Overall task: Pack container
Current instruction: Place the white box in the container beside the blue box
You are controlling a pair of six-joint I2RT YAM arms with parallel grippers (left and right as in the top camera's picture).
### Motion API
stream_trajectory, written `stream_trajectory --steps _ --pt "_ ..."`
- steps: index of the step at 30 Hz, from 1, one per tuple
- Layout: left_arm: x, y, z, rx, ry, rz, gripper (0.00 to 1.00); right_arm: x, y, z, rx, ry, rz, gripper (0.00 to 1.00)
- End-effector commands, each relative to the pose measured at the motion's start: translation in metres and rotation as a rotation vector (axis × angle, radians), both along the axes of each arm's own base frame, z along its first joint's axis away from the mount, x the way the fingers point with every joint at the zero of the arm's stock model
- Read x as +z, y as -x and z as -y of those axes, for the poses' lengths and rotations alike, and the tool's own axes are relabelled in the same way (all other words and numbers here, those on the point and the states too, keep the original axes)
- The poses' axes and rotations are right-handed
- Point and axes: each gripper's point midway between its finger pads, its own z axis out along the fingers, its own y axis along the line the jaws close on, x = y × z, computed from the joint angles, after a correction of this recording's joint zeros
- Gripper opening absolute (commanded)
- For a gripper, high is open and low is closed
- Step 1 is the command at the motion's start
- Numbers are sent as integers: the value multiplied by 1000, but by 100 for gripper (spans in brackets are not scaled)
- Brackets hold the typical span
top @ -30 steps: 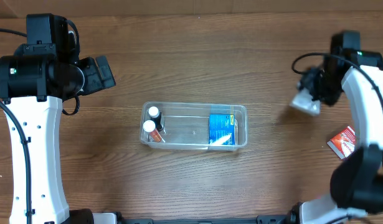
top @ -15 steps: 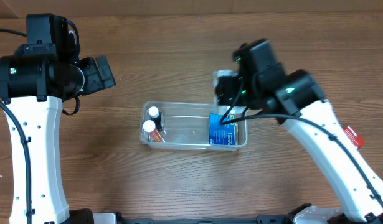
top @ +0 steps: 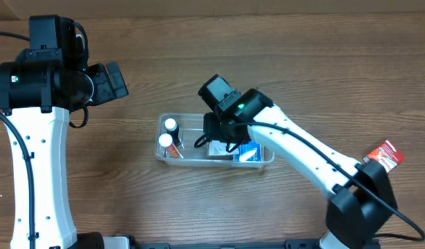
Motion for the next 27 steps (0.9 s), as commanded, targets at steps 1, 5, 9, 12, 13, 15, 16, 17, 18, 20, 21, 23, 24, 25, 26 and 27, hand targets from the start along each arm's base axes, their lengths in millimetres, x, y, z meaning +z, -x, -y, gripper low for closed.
stream_trajectory --steps 1,5,9,12,13,15,16,17,18,20,21,23,24,25,26,27 --pt "3 -3 1 -19 -3 12 100 -13 5 1 -35 -11 -18 67" --pt "4 -3 1 -19 -3 14 100 -25 8 1 -32 -17 -26 68" --pt "3 -2 1 -19 -3 9 100 -30 10 -2 -19 -38 -35 71" --pt "3 -2 1 -19 -2 9 100 -29 11 -4 -16 -45 -42 72" --pt "3 -2 1 -19 -2 10 100 -29 12 -5 -15 -50 -46 72" --pt "3 -2 1 -19 -3 9 100 -29 11 -5 -15 -53 -43 72" --pt "3 -2 1 -19 -3 9 100 -29 11 -6 -15 -55 -40 72" --pt "3 -2 1 -19 -3 9 100 -29 10 -7 -15 -59 -37 72" --pt "3 -2 1 -19 -2 10 100 -28 8 -8 -14 -65 -30 72" --pt "3 -2 0 -19 -3 9 100 -27 6 -10 -14 -73 -21 72" --pt "3 -2 0 -19 -3 9 100 -27 5 -10 -14 -75 -18 72" --pt "3 -2 1 -19 -3 10 100 -27 5 -11 -14 -77 -15 75" --pt "3 -2 1 -19 -3 9 100 -27 5 -11 -14 -77 -15 78" --pt "3 -2 1 -19 -3 10 100 -27 5 -11 -14 -77 -16 82" --pt "3 -2 1 -19 -3 10 100 -27 5 -11 -14 -77 -16 86" --pt "3 -2 1 -19 -3 10 100 -27 5 -11 -14 -77 -15 88"
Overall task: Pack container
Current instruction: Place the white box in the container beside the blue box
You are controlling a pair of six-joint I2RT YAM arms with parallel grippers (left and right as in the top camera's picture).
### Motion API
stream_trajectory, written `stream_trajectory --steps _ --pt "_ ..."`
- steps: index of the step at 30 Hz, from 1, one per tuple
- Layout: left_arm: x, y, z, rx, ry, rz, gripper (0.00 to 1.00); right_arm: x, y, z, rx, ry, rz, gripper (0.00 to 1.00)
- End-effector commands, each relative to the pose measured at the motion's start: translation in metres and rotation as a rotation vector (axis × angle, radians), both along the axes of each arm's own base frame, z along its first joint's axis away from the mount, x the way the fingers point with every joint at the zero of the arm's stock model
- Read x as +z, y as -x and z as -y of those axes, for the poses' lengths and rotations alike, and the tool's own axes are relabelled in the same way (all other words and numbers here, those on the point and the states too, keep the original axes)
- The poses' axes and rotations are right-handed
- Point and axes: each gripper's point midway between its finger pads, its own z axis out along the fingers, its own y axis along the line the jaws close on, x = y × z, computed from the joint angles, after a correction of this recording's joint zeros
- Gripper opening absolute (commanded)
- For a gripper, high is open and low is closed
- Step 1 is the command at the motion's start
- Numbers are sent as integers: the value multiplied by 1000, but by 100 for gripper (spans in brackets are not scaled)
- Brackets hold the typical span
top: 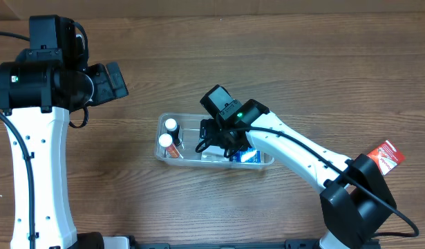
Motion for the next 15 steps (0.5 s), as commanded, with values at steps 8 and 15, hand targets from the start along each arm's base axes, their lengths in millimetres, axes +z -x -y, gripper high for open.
stream_trajectory --steps 8,15 --pt "3 -2 1 -19 -3 10 100 6 -15 18 -33 87 87 89" --pt "3 -2 1 -19 -3 9 100 126 -78 133 -325 169 321 94"
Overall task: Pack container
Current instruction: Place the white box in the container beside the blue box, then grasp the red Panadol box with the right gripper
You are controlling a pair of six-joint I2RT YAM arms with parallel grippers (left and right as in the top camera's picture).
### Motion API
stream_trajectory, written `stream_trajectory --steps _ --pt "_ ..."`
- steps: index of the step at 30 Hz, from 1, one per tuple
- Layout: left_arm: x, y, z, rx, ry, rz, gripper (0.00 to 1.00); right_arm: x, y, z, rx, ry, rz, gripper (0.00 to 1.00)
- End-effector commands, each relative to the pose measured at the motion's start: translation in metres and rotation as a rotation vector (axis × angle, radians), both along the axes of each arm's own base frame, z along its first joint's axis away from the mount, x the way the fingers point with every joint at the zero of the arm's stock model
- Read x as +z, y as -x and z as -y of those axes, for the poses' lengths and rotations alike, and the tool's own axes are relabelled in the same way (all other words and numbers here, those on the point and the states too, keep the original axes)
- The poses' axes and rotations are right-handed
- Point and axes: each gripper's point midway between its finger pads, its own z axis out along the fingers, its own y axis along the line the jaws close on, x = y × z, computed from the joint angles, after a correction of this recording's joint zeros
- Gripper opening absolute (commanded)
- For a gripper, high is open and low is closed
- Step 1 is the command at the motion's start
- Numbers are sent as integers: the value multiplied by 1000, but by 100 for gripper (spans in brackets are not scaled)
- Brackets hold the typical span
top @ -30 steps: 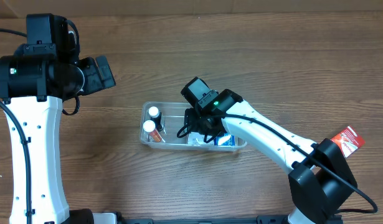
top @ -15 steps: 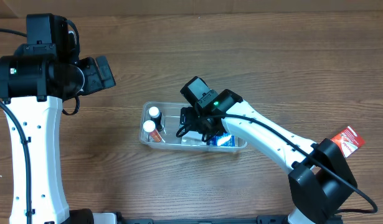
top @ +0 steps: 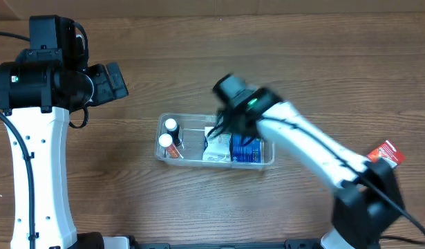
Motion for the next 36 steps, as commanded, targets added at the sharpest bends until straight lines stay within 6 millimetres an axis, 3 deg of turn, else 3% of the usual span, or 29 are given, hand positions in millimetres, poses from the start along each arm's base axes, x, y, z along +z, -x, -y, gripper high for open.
stream_trajectory --steps 1,4,5,9,13,17,22,27,36 --pt "3 -3 1 -20 -3 12 100 102 -49 88 -240 -19 267 95" --pt "3 -3 1 -20 -3 12 100 120 -52 187 -493 -10 281 100" --pt "3 -3 1 -20 -3 12 100 117 -47 220 -583 -6 255 100" --pt "4 -3 1 -20 -3 15 100 90 -12 320 -874 24 136 100" --pt "4 -5 1 -19 -2 20 100 50 14 368 -977 22 33 100" --pt "4 -4 1 -19 -2 20 100 -5 42 398 -1028 38 -96 100" --pt "4 -5 1 -19 -2 20 100 -57 59 416 -971 44 -216 100" --pt "4 -4 1 -19 -2 19 100 -84 64 414 -974 41 -237 100" --pt "4 -4 1 -20 -3 19 100 -109 71 405 -972 23 -234 100"
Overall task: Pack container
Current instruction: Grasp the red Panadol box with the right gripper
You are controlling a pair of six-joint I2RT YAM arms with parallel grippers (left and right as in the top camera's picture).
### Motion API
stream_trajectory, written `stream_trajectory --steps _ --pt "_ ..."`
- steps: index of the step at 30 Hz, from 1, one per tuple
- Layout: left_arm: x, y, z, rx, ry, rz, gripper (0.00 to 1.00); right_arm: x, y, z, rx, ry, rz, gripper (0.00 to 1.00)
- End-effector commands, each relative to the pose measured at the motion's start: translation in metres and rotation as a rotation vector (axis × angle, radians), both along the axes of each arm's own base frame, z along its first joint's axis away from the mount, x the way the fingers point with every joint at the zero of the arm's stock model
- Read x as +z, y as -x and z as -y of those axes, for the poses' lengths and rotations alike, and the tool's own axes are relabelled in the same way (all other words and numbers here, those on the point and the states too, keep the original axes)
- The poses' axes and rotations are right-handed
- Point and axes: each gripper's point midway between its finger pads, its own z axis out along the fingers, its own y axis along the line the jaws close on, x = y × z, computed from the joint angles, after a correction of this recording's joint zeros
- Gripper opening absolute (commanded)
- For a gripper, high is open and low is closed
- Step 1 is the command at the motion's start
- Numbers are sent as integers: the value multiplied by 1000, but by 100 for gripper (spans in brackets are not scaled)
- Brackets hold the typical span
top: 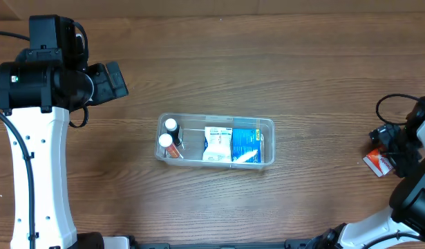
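Observation:
A clear plastic container point(267, 124) sits mid-table in the overhead view. Inside it, two small white-capped bottles point(168, 133) stand at the left end, with a white packet point(217, 144) and a blue packet point(245, 144) lying side by side to their right. My right gripper point(390, 146) is at the table's far right, right over a red packet point(375, 164) that it partly covers; its jaws cannot be made out. My left gripper point(114, 79) hangs at the upper left, far from the container, its jaws not readable.
The left arm's white column point(39, 173) stands along the left side. A black cable point(395, 104) loops above the right gripper. Wooden tabletop point(219, 62) surrounds the container.
My right arm has left the container, where it blurred above the packets, and is now at the far right over the red packet. The left arm has not moved.
My right gripper was down in the container over the white and blue packets, then lower among them, then lifted above them with both packets lying flat. Now both packets lie in the container and the gripper is by the red packet.

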Motion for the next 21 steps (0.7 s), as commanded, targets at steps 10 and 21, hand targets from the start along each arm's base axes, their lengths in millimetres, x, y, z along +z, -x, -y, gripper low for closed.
stream_trajectory --steps 10,21 --pt "3 -2 1 -19 -3 9 100 -10 -4 -10 8 -49 38 83" --pt "3 -1 1 -19 -3 7 100 57 -42 -21 65 -80 158 76"
